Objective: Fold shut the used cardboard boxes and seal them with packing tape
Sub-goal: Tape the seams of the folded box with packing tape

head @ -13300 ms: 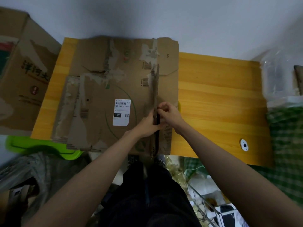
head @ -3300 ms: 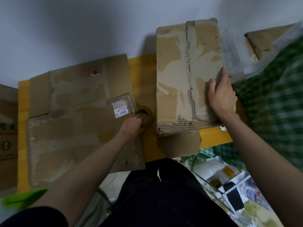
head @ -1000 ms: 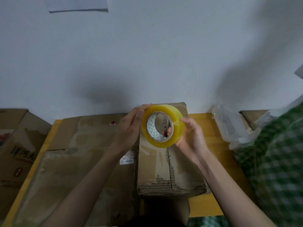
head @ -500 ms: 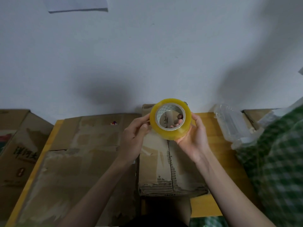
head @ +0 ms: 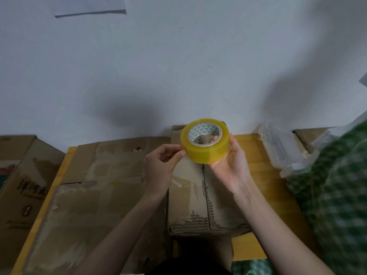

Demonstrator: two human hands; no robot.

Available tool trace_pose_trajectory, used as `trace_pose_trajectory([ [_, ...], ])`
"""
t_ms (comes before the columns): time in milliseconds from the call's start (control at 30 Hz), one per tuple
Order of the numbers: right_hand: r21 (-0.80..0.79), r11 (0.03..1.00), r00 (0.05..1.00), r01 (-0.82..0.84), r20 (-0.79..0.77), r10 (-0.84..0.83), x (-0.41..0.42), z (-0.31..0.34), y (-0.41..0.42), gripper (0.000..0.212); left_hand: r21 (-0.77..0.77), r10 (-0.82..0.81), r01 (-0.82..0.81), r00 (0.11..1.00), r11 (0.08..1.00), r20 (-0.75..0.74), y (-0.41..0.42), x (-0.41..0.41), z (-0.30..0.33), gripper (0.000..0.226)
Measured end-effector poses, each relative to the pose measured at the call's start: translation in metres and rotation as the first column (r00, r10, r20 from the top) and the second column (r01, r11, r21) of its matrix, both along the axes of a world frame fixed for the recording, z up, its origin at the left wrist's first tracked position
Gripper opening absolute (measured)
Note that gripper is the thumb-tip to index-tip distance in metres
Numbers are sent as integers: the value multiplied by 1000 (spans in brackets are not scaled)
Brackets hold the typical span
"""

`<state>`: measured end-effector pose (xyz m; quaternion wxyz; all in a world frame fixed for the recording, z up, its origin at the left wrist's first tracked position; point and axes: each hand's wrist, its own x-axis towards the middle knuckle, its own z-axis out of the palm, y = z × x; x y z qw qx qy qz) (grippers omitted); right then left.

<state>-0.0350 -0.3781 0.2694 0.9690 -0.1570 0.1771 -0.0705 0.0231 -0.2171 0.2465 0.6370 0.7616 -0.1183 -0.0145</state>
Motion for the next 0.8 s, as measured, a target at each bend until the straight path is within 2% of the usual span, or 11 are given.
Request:
trace_pose_trajectory([
  [100,24,1000,1000,-3,21,2,-2,-1,0,65,7,35,-35,999,999,33,-2,2,1,10],
  [200,54,998,1000,-14,15,13,-2,-5,-2,56,36,27,-29,998,999,59,-4,4,1,6],
  [333,-90,991,994,-95,-65,89,-1,-12,-9,60,164,-15,-6,992,986,126,-7,10,4,15],
  [433,-112,987,981,-115,-171,95,-1,-18,-13,59,292,-62,15,986,956,154,-12,16,5,13],
  [500,-125,988,975,-86,-214,58,-2,-24,-16,56,347,-80,33,989,937,122,-14,21,4,11],
  [600,-232,969,980,-85,-193,40,-6,-30,-21,52,397,-115,83,992,914,56,-14,29,2,13],
  [667,-423,890,980,-170,-165,109,-11,-32,-26,63,411,-170,154,985,899,2,-12,34,3,14],
  [733,-611,740,960,-280,-202,196,-17,-35,-28,79,406,-217,214,975,889,-39,-11,39,5,14],
  [800,-751,564,938,-344,-296,178,-18,-39,-29,80,421,-254,248,966,872,-43,-10,45,8,16],
])
